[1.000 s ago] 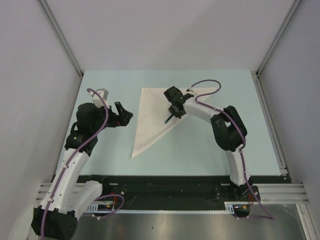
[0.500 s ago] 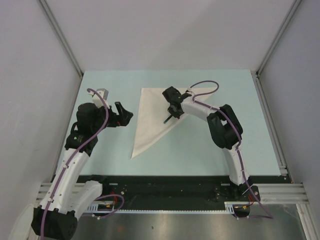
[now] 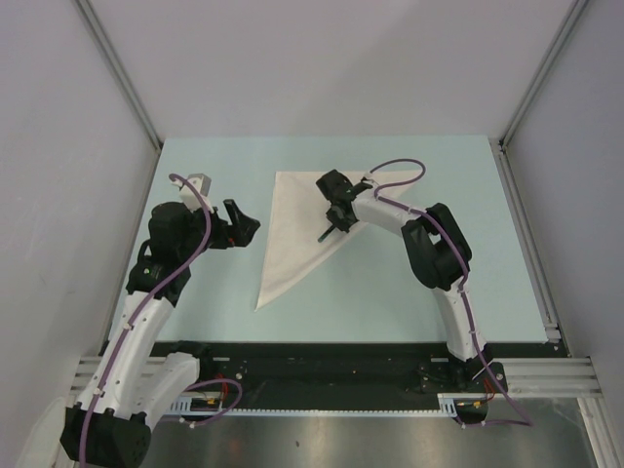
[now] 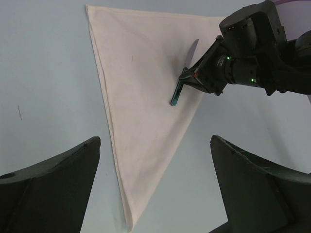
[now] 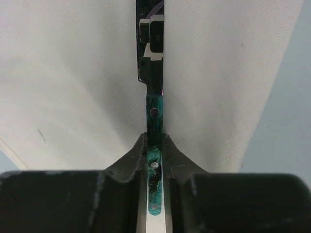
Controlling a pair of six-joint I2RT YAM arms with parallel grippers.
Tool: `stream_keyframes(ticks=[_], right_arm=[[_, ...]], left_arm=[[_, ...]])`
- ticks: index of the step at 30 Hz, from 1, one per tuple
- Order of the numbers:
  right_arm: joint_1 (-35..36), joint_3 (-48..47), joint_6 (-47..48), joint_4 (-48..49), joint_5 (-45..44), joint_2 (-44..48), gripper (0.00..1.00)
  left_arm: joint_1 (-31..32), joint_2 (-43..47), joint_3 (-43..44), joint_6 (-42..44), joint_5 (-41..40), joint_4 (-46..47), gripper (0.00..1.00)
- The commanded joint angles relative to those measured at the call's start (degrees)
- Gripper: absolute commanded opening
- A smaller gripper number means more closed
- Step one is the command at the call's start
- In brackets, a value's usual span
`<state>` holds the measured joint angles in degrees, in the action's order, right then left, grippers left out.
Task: Fold the napkin, place the utensils inside, and roll it up
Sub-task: Place the utensil onto the napkin, then fold the napkin
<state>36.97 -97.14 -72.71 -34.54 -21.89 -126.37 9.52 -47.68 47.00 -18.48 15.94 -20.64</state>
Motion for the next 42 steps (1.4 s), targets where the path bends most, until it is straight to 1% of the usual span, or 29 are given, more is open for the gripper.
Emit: stream_keyframes(ticks=[1,2,4,5,8,10,14,17,18,19,20,21,22,23,24,25,26,27,30,31,34,36,37,39,40,42], right_arm=[[0.1,-0.4,0.9,3.2,-0.2,1.6,0.23],[0.0,-0.4,1.2,3.3,-0.3,2.0,0.26],[-0.1,-0.5,1.9,3.3,-0.3,2.6,0.35],[-0.1,-0.6,2.4,3.3,-0.2,3.1,0.42],[-0.1,-0.3,2.5,2.5,-1.0,4.9,0.55],[0.1,0.2,3.6,2.8,-1.4,6.1,0.57],[0.1,2.1,8.3,4.7,-2.4,12.4,0.58],[-0.8,6.0,15.0,8.4,-2.2,16.7,0.59],[-1.6,7.6,17.6,12.5,-1.8,20.0,0.59],[-2.2,11.5,22.9,14.5,-0.4,21.4,0.59],[-3.1,13.3,25.0,16.0,0.9,24.4,0.59],[-6.2,15.4,26.8,18.3,2.5,25.7,0.59],[-7.9,19.2,30.7,19.6,7.1,27.4,0.59],[-10.3,21.7,31.9,20.9,9.6,28.7,0.59],[-15.0,23.8,33.1,24.1,15.7,31.5,0.59],[-17.9,28.1,35.2,26.0,19.0,32.6,0.59],[-20.5,29.8,36.2,29.1,21.3,33.6,0.59],[-25.8,31.0,36.9,30.2,27.7,34.7,0.59],[-32.6,31.0,41.1,29.1,35.8,33.0,0.59],[-35.9,30.7,42.1,28.9,37.2,32.3,0.59],[-42.0,30.5,43.9,32.2,42.1,29.4,0.58],[-44.1,29.0,44.0,34.8,45.5,26.6,0.59],[-45.6,28.1,44.0,36.4,46.7,23.4,0.59],[-46.5,24.8,44.1,38.1,49.5,19.4,0.58],[-47.0,23.7,44.1,38.9,50.4,15.6,0.58],[-47.2,20.2,44.5,39.5,52.1,12.3,0.58]], left_arm=[[0.4,0.7,-0.2,-0.6,1.6,2.2,1.00],[0.4,0.7,-0.1,-0.5,1.4,2.2,1.00],[0.4,0.7,-0.2,-0.4,1.1,2.1,1.00],[0.4,0.7,-0.2,-0.3,0.8,2.1,1.00],[0.4,0.5,-0.2,-0.2,0.1,2.0,1.00],[0.4,0.3,-0.2,-0.1,0.1,1.9,1.00],[0.4,-0.5,-0.1,0.4,-0.7,1.5,0.99],[0.3,-0.7,0.1,1.0,-2.3,1.0,0.99],[0.3,-0.5,0.1,1.4,-3.4,0.9,1.00],[0.4,-0.6,0.1,1.5,-4.0,0.8,1.00],[0.4,-0.5,0.1,1.7,-4.3,0.4,1.00],[0.4,-0.6,0.1,2.0,-4.9,0.5,1.00],[0.4,-0.7,0.1,2.1,-5.1,0.5,1.00],[0.4,-0.9,0.2,2.2,-5.4,0.3,1.00],[0.4,-1.1,0.3,2.7,-6.2,0.2,1.00],[0.4,-1.4,0.4,2.8,-6.7,0.0,1.00],[0.3,-1.5,0.4,3.1,-7.2,-0.4,1.00],[0.3,-1.5,0.5,3.3,-7.8,-0.5,1.00],[0.3,-1.4,0.3,3.7,-8.7,-0.5,1.00],[0.3,-1.4,0.3,3.9,-9.5,-0.5,1.00],[0.3,-1.5,0.2,4.4,-10.1,-0.2,1.00],[0.3,-1.6,0.0,4.9,-10.2,0.3,1.00],[0.3,-1.9,0.0,5.0,-10.6,0.3,1.00],[0.2,-2.4,0.0,5.5,-11.0,0.2,1.00],[0.3,-2.5,0.1,5.6,-11.5,0.2,1.00],[0.3,-3.1,0.1,6.0,-11.9,0.3,1.00]])
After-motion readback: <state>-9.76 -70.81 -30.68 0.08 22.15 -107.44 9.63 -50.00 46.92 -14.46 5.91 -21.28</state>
